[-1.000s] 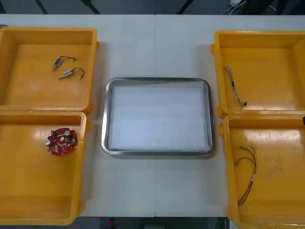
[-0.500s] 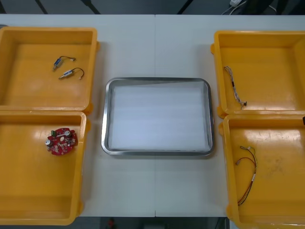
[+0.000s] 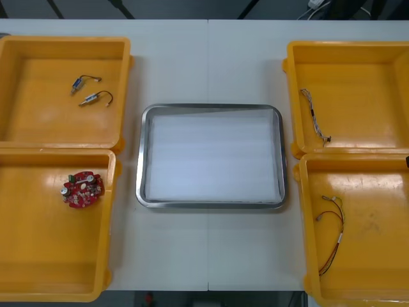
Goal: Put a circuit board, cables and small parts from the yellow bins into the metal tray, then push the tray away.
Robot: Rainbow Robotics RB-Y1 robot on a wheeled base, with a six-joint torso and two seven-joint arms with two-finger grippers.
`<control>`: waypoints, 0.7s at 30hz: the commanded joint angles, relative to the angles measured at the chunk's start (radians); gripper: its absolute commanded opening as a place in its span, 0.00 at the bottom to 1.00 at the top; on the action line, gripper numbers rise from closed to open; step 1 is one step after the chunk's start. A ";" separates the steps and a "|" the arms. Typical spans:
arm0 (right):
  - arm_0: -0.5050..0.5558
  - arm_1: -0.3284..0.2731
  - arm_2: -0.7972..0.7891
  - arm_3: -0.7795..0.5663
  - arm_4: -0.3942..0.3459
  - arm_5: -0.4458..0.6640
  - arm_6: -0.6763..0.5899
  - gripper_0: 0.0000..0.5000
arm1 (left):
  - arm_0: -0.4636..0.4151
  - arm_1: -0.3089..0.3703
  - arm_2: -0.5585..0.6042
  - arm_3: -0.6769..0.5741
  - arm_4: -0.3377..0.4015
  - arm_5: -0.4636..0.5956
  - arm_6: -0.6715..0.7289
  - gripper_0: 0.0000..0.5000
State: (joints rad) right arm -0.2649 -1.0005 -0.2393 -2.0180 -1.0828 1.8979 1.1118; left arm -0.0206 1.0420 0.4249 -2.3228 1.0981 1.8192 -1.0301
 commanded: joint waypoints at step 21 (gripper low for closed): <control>0.240 0.074 0.006 -0.254 0.081 -0.068 -0.368 1.00 | 0.011 0.033 -0.031 0.031 -0.043 -0.070 0.042 1.00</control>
State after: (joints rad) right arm -0.0693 -0.9595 -0.2358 -2.2143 -1.0105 1.8382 0.8061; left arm -0.0203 1.0420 0.4182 -2.3069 1.0758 1.7753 -1.0301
